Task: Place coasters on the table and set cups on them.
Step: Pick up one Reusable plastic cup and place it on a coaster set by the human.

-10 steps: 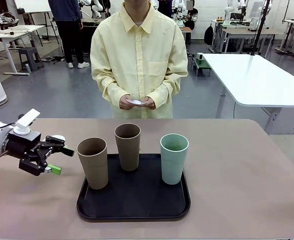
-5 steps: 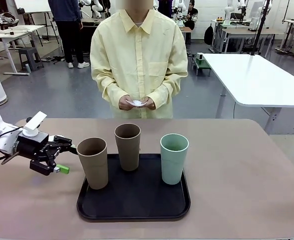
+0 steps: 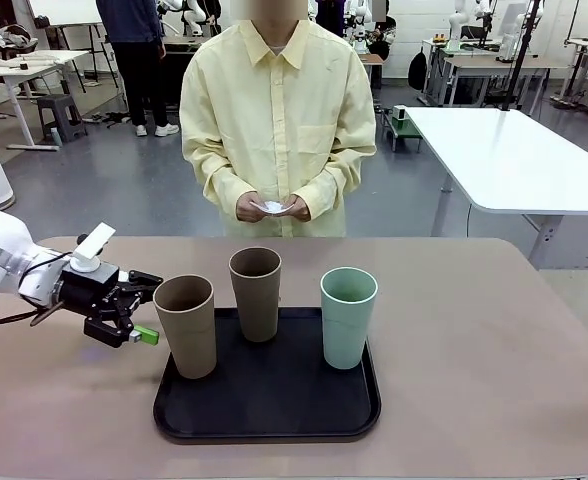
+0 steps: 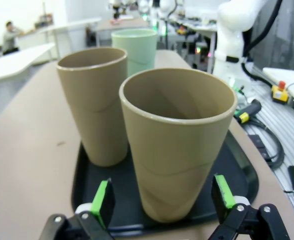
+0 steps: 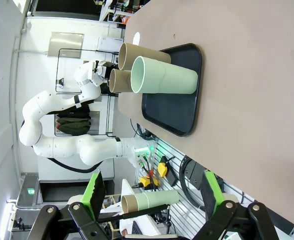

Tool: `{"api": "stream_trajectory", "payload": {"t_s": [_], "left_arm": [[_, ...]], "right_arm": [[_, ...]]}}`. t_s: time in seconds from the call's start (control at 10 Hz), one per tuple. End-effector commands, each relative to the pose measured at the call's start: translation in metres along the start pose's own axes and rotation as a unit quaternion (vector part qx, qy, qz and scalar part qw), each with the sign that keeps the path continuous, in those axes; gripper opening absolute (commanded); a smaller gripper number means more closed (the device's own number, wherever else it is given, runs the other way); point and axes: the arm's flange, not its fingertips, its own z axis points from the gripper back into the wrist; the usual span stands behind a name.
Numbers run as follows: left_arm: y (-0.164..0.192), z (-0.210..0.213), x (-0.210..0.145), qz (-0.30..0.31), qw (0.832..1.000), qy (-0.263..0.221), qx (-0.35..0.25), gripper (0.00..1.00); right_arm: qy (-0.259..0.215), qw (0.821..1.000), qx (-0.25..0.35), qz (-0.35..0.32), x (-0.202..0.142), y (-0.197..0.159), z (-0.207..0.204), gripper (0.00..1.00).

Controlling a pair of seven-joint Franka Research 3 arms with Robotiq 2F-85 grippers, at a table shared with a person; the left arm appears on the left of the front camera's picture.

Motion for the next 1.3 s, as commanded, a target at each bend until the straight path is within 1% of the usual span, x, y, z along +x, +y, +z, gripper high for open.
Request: {"api": "stream_trajectory", "payload": {"t_s": [0.0, 0.6, 1.0, 1.1, 1.2], "left_arm": [[0.006, -0.015, -0.005, -0.018, 1.000, -0.004, 0.002, 1.00], [0.008, -0.040, -0.009, -0.026, 0.999, -0.012, -0.031, 1.00], [0.010, -0.053, -0.012, -0.029, 0.999, -0.017, -0.039, 1.00], [0.010, -0.053, -0.012, -0.031, 0.999, -0.021, -0.040, 0.93], [0.010, -0.054, -0.011, -0.037, 0.998, -0.029, -0.042, 0.58]], "right_arm": [[-0.002, 1.000, 0.010, 0.005, 0.002, 0.000, 0.000, 1.00], [-0.002, 1.000, 0.010, 0.005, 0.002, 0.000, 0.000, 1.00], [-0.002, 1.000, 0.010, 0.005, 0.002, 0.000, 0.000, 1.00], [-0.002, 1.000, 0.010, 0.005, 0.002, 0.000, 0.000, 1.00], [-0.002, 1.000, 0.010, 0.005, 0.002, 0.000, 0.000, 1.00]]}}
